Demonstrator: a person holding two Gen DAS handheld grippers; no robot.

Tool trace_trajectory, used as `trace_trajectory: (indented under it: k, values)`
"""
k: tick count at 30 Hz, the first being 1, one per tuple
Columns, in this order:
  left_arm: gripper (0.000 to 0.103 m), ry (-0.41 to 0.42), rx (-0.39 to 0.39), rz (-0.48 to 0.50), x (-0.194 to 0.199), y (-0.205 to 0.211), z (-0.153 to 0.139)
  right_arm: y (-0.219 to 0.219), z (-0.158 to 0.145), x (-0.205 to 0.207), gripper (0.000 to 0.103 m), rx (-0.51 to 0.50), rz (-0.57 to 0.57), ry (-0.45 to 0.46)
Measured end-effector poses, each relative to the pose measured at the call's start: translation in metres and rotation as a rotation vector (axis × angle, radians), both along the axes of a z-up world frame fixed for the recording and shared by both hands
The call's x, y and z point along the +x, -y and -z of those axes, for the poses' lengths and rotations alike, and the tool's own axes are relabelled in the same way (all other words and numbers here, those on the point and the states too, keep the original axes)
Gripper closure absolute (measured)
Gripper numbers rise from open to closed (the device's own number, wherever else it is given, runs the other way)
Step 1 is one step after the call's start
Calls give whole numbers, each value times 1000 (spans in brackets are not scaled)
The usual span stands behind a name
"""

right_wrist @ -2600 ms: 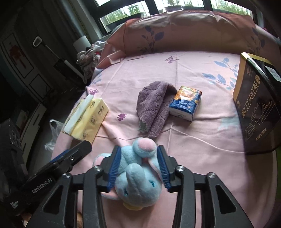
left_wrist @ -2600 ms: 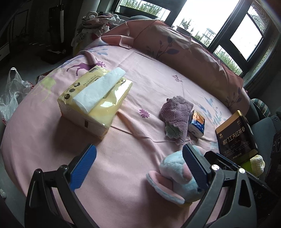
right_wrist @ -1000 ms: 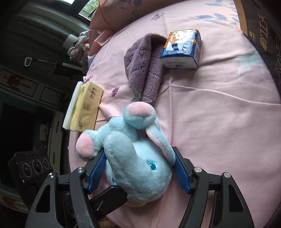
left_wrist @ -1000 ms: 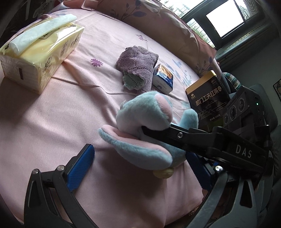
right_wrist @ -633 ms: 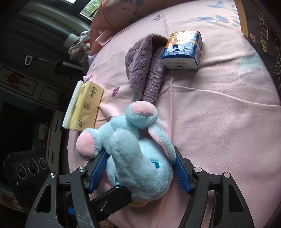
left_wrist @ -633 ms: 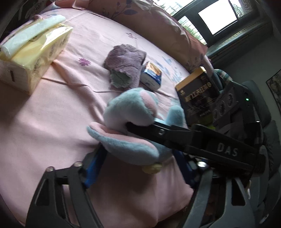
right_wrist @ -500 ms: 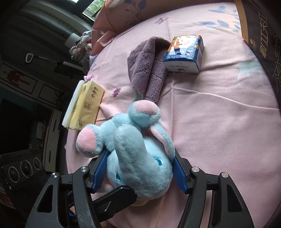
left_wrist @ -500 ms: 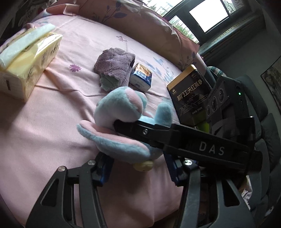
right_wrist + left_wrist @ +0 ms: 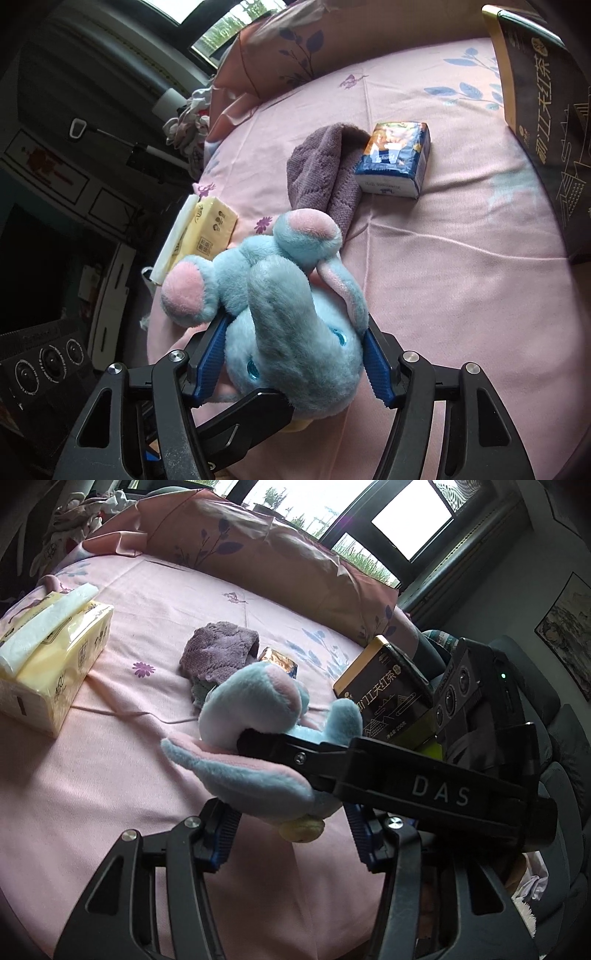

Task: Organize soft objects
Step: 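Lift the bunny, carry it into the green box and open the right tool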

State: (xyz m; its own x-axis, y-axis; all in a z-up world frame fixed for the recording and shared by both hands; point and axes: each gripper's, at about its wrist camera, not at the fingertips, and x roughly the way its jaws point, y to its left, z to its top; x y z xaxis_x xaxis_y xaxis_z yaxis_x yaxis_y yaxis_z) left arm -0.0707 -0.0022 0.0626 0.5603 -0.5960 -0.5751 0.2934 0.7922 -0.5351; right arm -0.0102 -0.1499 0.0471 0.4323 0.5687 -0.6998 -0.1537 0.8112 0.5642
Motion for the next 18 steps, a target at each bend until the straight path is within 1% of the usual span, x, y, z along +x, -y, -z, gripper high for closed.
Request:
trace_trajectory:
  k: [4, 7, 14, 18]
  values:
    - [50, 75, 12, -4, -5, 5, -9, 6, -10, -5, 36, 11, 11, 67]
    - [50, 114, 13, 0, -7, 7, -14, 8, -16, -7, 35, 10, 19, 105]
    - [50, 158, 6, 5, -8, 10, -18, 10, -26, -11, 35, -2, 24, 149]
    - [51, 185, 30, 1, -11, 9, -22, 5, -28, -13, 35, 9, 21, 163]
